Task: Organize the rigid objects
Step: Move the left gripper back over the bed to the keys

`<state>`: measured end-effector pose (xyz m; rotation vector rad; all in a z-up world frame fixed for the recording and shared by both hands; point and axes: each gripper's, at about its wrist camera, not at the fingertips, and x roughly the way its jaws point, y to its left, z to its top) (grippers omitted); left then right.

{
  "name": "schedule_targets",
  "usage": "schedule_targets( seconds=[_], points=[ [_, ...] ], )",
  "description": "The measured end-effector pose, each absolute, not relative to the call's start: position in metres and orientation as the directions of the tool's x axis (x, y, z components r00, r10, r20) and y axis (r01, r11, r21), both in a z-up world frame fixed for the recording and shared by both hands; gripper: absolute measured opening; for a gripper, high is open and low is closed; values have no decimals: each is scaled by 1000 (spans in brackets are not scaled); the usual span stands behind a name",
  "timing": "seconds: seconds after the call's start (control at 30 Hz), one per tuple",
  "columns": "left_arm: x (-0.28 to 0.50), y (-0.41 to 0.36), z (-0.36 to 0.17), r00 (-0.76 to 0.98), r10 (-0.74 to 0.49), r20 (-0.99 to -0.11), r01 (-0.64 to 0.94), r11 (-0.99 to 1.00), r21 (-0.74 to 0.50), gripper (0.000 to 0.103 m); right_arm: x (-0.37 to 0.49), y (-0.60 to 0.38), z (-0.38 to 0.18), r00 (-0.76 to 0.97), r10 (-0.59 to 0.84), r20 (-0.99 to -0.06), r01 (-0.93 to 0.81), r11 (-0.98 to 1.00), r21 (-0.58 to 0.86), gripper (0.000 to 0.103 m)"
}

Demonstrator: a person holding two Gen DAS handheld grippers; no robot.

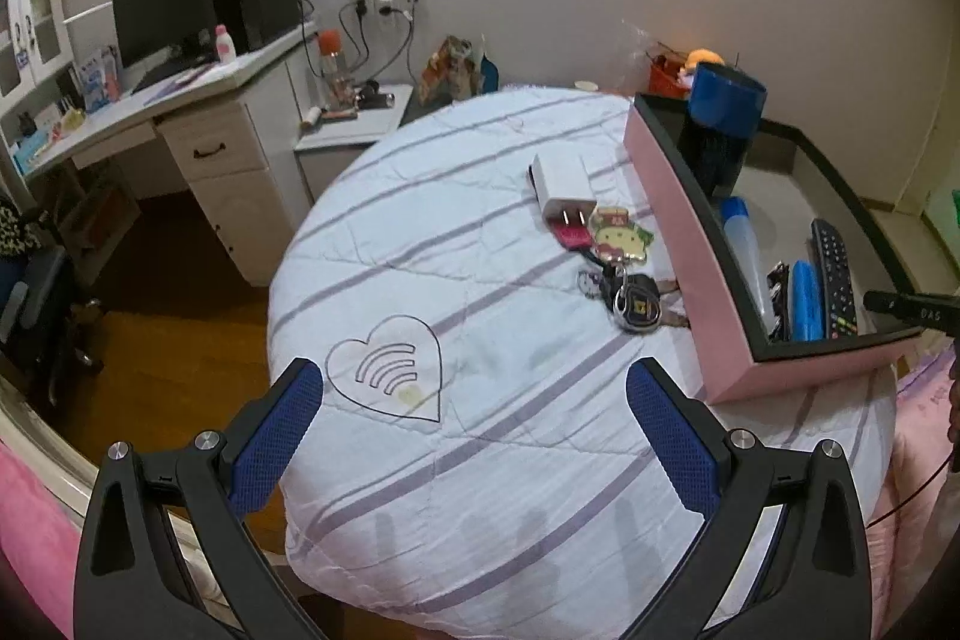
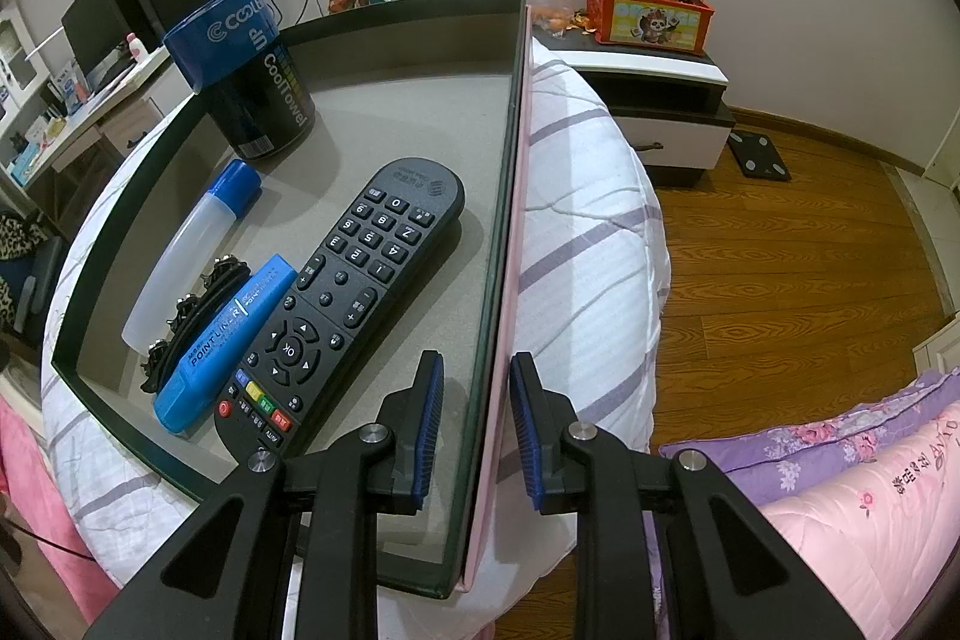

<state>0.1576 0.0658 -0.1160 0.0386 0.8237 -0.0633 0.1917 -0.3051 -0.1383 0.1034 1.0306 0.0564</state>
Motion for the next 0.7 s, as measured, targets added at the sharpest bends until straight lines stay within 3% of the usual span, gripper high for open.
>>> schedule_targets(
  seconds=[0.7],
  points=[
    [236, 25, -150, 576, -212, -789, 142, 977, -159, 102, 190, -305, -138, 517, 96, -851, -2, 994, 110, 24]
  ],
)
